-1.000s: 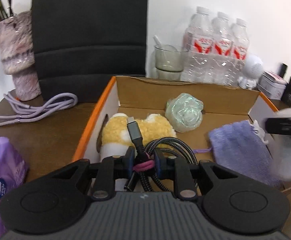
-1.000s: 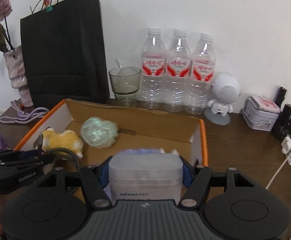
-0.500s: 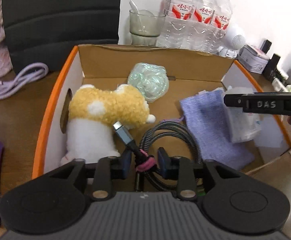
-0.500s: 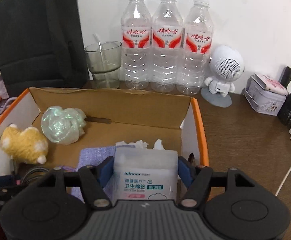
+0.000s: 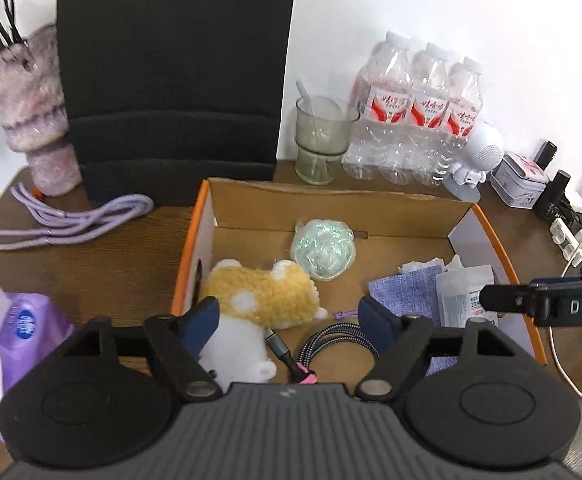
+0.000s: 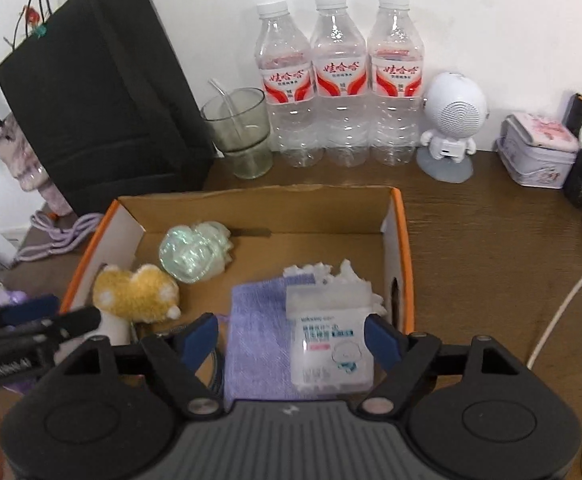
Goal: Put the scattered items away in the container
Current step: 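Carry the black cable with the left tool while the right tool carries the white box into the cardboard box, then open both tools and move them back toward the remaining items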
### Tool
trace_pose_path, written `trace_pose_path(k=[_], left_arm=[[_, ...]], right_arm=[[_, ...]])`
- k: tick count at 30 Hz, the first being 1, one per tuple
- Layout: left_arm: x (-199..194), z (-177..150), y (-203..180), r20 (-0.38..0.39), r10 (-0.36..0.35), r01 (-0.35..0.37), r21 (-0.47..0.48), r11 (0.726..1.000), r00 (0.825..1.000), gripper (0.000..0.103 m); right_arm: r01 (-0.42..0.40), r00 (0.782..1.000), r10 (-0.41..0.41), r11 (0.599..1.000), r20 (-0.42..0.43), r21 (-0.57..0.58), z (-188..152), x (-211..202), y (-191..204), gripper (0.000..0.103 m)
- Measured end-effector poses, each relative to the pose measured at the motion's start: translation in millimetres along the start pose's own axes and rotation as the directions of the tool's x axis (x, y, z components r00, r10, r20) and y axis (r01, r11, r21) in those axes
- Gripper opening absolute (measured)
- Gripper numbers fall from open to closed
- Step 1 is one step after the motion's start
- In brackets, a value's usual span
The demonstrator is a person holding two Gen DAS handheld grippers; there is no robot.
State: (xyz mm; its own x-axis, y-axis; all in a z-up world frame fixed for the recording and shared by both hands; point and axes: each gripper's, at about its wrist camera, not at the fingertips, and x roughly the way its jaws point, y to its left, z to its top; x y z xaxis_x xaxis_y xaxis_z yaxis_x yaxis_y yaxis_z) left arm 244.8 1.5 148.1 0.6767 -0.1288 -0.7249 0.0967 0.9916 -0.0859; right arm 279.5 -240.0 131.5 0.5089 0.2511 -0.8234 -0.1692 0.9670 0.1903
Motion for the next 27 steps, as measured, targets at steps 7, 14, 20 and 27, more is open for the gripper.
trace_pose_path(k=[7, 14, 20, 27], left_arm=[[-47.2, -55.9, -9.8, 0.342, 0.056, -0.056, -0.011, 0.998, 0.938, 0.1], [-72.1, -82.9, -16.9, 0.336, 0.071, -0.076, 0.001, 0.997, 0.939, 0.101], [-139.1, -195.9, -8.1, 0.402, 0.051, -0.029, -0.06, 0.998, 0.914, 0.103], [-172.3, -313.1, -33.0, 0.357, 0.083, -0.072, -0.044, 0.996, 0.93, 0.103]], right_arm=[[0.068, 0.899, -0.024, 0.994, 0.437, -0.086, -69.2, -55.1, 24.9, 0.091], [0.073, 0.861, -0.027, 0.995, 0.508, -0.072, -102.4, -74.8, 34.8, 0.09], [0.056, 0.851, -0.013, 0.996, 0.525, -0.067, -192.3, -120.8, 40.6, 0.093], [0.056, 0.835, 0.036, 0.987, 0.549, -0.151, -334.6, -138.3, 33.3, 0.101]])
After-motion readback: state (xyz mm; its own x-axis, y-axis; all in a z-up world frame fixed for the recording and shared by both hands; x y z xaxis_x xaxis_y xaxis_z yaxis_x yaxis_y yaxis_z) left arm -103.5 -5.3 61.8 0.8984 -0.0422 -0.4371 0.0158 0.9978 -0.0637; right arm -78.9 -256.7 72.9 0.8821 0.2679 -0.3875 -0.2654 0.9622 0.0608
